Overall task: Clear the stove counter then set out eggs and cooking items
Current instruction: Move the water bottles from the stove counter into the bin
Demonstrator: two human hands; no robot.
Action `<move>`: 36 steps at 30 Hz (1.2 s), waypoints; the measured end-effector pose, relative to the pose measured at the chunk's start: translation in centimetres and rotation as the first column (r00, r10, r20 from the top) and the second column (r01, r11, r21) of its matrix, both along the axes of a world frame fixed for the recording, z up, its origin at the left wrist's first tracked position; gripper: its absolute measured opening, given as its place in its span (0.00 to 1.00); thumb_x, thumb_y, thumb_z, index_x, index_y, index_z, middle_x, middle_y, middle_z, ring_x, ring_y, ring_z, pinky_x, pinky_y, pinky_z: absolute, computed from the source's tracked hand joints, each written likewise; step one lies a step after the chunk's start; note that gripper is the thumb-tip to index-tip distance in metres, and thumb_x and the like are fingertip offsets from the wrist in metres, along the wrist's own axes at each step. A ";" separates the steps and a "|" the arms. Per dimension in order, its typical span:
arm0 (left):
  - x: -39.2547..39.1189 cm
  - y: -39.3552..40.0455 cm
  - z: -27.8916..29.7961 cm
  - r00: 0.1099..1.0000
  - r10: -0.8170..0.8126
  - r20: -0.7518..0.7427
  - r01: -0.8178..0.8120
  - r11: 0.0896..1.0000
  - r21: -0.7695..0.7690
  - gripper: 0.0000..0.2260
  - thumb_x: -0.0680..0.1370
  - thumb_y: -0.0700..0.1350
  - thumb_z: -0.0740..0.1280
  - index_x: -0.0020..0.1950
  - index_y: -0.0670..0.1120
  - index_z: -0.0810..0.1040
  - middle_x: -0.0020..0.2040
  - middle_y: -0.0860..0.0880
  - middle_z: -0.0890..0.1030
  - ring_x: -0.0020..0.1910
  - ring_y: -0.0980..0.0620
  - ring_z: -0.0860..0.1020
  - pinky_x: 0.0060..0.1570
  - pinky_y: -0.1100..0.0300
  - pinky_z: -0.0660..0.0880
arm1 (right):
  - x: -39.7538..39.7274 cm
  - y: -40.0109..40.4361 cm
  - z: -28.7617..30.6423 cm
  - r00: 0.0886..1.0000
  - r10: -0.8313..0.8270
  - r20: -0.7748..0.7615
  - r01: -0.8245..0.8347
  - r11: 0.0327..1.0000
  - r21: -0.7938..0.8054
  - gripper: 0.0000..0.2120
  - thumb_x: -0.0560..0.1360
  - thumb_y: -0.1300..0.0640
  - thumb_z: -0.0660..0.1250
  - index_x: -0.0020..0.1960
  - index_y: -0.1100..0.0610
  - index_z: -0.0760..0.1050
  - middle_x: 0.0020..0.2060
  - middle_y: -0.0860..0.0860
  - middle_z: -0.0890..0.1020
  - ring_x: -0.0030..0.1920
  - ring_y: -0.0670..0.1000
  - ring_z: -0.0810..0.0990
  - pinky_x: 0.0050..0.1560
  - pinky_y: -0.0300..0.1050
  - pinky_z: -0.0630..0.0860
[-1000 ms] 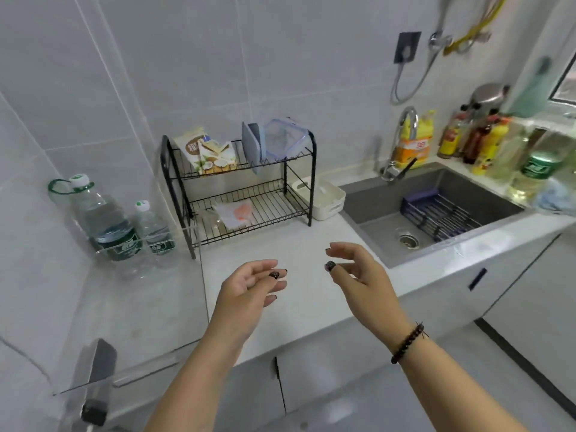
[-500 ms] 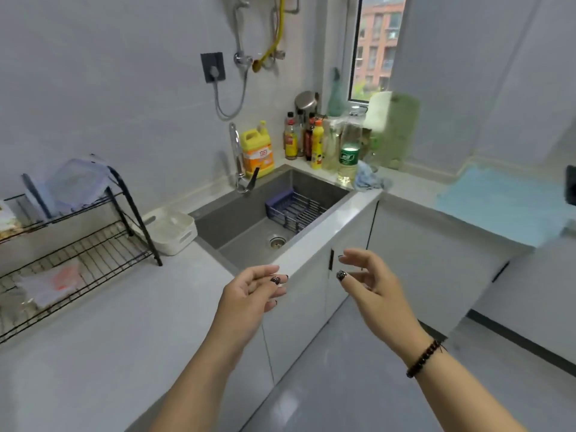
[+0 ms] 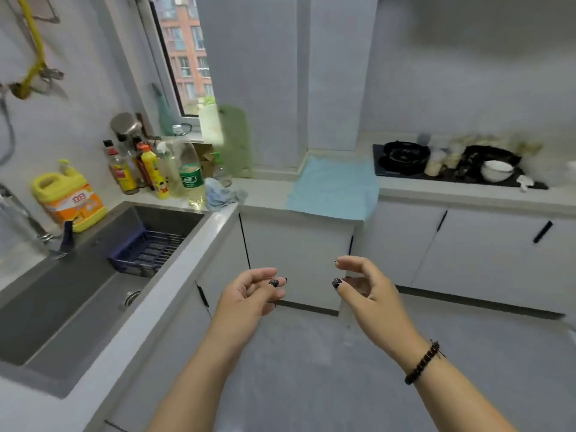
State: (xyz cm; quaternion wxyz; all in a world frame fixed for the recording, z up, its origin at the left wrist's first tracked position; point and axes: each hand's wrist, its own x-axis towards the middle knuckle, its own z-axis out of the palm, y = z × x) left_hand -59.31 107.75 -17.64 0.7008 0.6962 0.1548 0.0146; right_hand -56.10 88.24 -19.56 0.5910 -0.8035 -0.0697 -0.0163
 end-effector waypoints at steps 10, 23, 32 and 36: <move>12.7 -4.8 -1.6 0.949 -0.315 -0.033 0.314 0.949 -0.036 0.09 0.78 0.38 0.66 0.56 0.46 0.79 0.48 0.51 0.86 0.51 0.52 0.83 0.55 0.55 0.77 | 6.2 -5.1 -1.9 0.943 -0.319 -0.093 0.320 0.948 -0.004 0.14 0.77 0.60 0.66 0.59 0.44 0.73 0.57 0.38 0.76 0.52 0.37 0.77 0.49 0.32 0.72; 33.9 -8.1 -2.2 0.807 -0.590 -0.031 0.590 0.807 -0.013 0.07 0.79 0.39 0.65 0.55 0.46 0.79 0.48 0.52 0.86 0.51 0.51 0.83 0.57 0.53 0.77 | 22.2 -6.6 -2.1 0.777 -0.622 -0.095 0.627 0.779 0.027 0.16 0.75 0.63 0.66 0.59 0.48 0.75 0.57 0.40 0.78 0.50 0.43 0.78 0.52 0.39 0.74; 42.1 -13.6 -1.9 0.739 -0.673 -0.038 0.673 0.740 -0.010 0.08 0.78 0.39 0.65 0.56 0.46 0.80 0.48 0.52 0.86 0.50 0.53 0.83 0.53 0.58 0.77 | 28.4 -11.6 -1.6 0.688 -0.715 -0.124 0.723 0.689 0.037 0.14 0.76 0.61 0.66 0.58 0.47 0.75 0.54 0.38 0.78 0.52 0.45 0.80 0.59 0.49 0.77; 45.1 -17.8 -2.1 0.717 -0.696 -0.046 0.696 0.718 -0.013 0.07 0.79 0.39 0.65 0.55 0.47 0.80 0.48 0.52 0.86 0.49 0.54 0.83 0.52 0.59 0.78 | 31.1 -15.2 -1.8 0.688 -0.710 -0.146 0.721 0.692 0.035 0.15 0.76 0.61 0.66 0.59 0.48 0.74 0.52 0.42 0.80 0.51 0.44 0.80 0.53 0.40 0.75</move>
